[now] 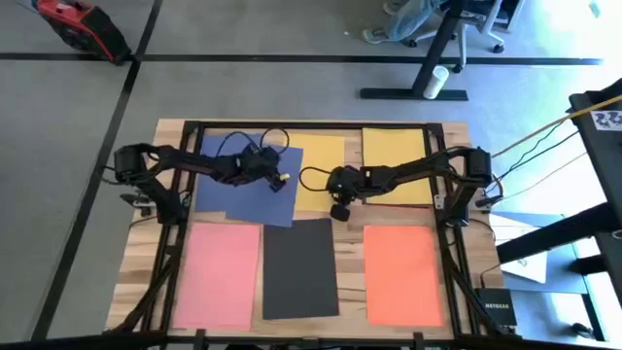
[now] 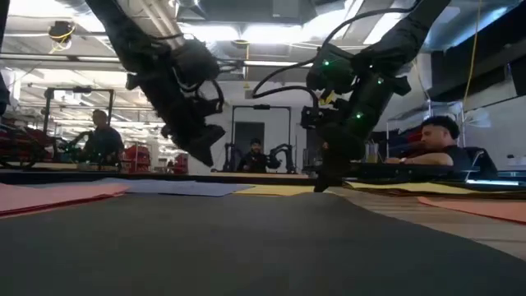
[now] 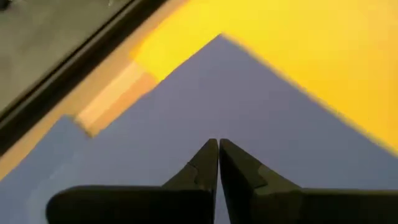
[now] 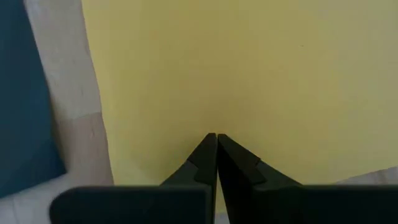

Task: Organize paper
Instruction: Stack the blue paper on top of the other blue paper

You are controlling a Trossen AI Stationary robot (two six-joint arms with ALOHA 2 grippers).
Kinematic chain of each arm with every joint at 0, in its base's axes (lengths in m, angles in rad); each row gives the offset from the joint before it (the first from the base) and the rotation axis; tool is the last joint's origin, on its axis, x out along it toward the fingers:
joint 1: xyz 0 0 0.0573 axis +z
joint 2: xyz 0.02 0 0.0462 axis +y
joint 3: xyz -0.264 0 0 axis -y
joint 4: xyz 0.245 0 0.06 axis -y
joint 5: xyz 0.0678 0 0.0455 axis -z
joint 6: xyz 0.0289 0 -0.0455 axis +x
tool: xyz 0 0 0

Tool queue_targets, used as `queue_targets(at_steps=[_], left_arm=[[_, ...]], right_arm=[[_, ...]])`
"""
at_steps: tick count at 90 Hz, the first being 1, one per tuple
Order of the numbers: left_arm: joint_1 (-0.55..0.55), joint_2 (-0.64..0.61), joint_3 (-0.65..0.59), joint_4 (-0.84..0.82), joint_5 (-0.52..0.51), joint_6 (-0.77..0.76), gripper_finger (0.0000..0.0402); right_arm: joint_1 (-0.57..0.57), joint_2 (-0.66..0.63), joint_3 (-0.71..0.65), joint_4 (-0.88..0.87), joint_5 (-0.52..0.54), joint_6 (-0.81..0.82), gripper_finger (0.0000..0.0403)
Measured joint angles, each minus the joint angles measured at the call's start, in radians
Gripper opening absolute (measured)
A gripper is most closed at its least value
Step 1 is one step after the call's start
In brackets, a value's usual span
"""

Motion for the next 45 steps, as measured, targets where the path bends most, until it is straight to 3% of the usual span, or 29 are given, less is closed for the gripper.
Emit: queue_targets(at_steps=[25, 45], left_arm=[[0.005, 0.098, 0.002, 0.011, 0.01, -0.003, 0.0], [0.025, 0.08, 0.0, -0.036, -0.046, 0.01, 0.0]], right_arm=[[0.0, 0.0, 0.0, -0.002, 0.0, 0.0, 0.0], [0.0, -0.001, 0.0, -0.004, 0.0, 0.0, 0.0]])
